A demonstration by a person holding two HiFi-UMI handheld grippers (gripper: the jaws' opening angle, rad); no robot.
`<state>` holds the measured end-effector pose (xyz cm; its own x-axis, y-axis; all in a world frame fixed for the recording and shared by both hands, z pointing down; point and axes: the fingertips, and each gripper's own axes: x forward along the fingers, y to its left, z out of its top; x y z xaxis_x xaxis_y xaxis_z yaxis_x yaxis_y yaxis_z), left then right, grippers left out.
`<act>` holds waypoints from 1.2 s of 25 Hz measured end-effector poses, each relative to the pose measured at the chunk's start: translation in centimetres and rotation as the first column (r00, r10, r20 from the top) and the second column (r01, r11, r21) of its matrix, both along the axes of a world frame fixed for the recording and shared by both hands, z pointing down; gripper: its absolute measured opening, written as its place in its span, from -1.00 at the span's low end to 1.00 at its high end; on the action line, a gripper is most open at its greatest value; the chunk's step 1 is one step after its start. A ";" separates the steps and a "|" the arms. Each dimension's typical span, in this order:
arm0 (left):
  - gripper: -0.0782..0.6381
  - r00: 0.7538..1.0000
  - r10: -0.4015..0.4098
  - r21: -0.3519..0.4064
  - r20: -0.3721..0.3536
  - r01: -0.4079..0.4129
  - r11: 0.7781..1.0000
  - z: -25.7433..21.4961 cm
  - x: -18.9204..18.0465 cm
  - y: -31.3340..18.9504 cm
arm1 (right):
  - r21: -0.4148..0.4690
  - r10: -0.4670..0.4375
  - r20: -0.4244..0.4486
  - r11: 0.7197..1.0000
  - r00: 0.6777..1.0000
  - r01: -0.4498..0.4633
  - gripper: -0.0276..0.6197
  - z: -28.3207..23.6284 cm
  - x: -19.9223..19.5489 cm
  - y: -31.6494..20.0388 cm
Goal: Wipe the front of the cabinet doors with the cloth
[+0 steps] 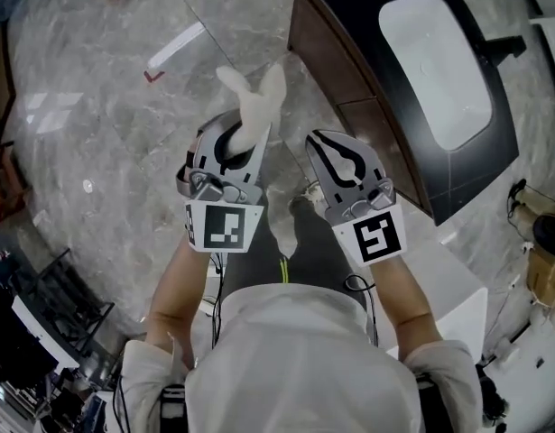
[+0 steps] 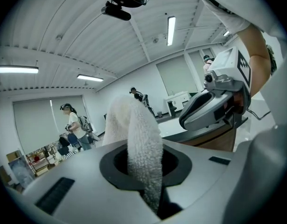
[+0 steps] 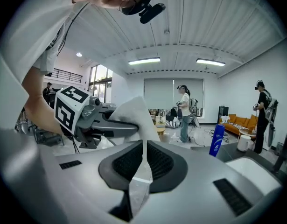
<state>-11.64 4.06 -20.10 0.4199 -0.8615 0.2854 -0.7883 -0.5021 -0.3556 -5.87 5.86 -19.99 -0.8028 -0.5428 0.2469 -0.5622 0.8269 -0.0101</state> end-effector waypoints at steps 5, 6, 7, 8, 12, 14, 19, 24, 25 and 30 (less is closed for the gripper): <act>-0.62 0.999 -0.042 0.045 -0.023 0.043 0.998 -6.7 -0.3 0.7 | 0.040 -0.013 0.000 0.999 1.000 0.013 -0.75 -4.9 1.0 1.0; -0.62 0.998 -0.049 0.055 -0.030 0.051 0.997 -7.8 -0.3 0.6 | 0.049 -0.020 0.001 0.999 1.000 0.020 -0.75 -5.6 1.2 1.1; -0.62 0.998 -0.056 0.067 -0.035 0.058 0.996 -8.8 -0.3 0.5 | 0.059 -0.027 0.000 0.998 1.000 0.027 -0.75 -6.3 1.3 1.1; -0.62 0.997 -0.062 0.080 -0.041 0.065 0.995 -9.8 -0.4 0.3 | 0.071 -0.035 -0.004 0.997 0.999 0.035 -0.75 -6.9 1.3 1.0; -0.62 0.997 -0.064 0.133 -0.049 0.070 0.989 -13.3 -0.3 -0.4 | 0.109 -0.043 -0.015 0.993 0.999 0.044 -0.75 -9.1 1.4 0.6; -0.62 0.997 -0.058 0.152 -0.045 0.064 0.986 -14.4 -0.2 -0.5 | 0.119 -0.033 -0.001 0.992 0.999 0.033 -0.75 -10.2 1.5 0.4; -0.62 0.997 -0.064 0.183 -0.037 0.070 0.981 -15.3 -0.1 -0.3 | 0.139 -0.011 0.031 0.990 0.999 0.007 -0.75 -11.3 2.6 0.1; -0.62 0.997 -0.067 0.170 -0.046 0.074 0.983 -15.4 -0.4 -0.1 | 0.134 -0.016 0.007 0.991 1.000 0.015 -0.76 -11.3 2.9 0.1; -0.62 0.997 -0.065 0.173 -0.046 0.072 0.982 -15.6 -0.4 -0.1 | 0.134 -0.013 0.005 0.991 1.000 0.013 -0.76 -11.4 2.8 0.0; -0.62 0.997 -0.062 0.174 -0.039 0.068 0.982 -15.7 -0.5 -0.1 | 0.149 0.004 0.013 0.989 1.000 -0.006 -0.76 -12.4 3.3 -0.6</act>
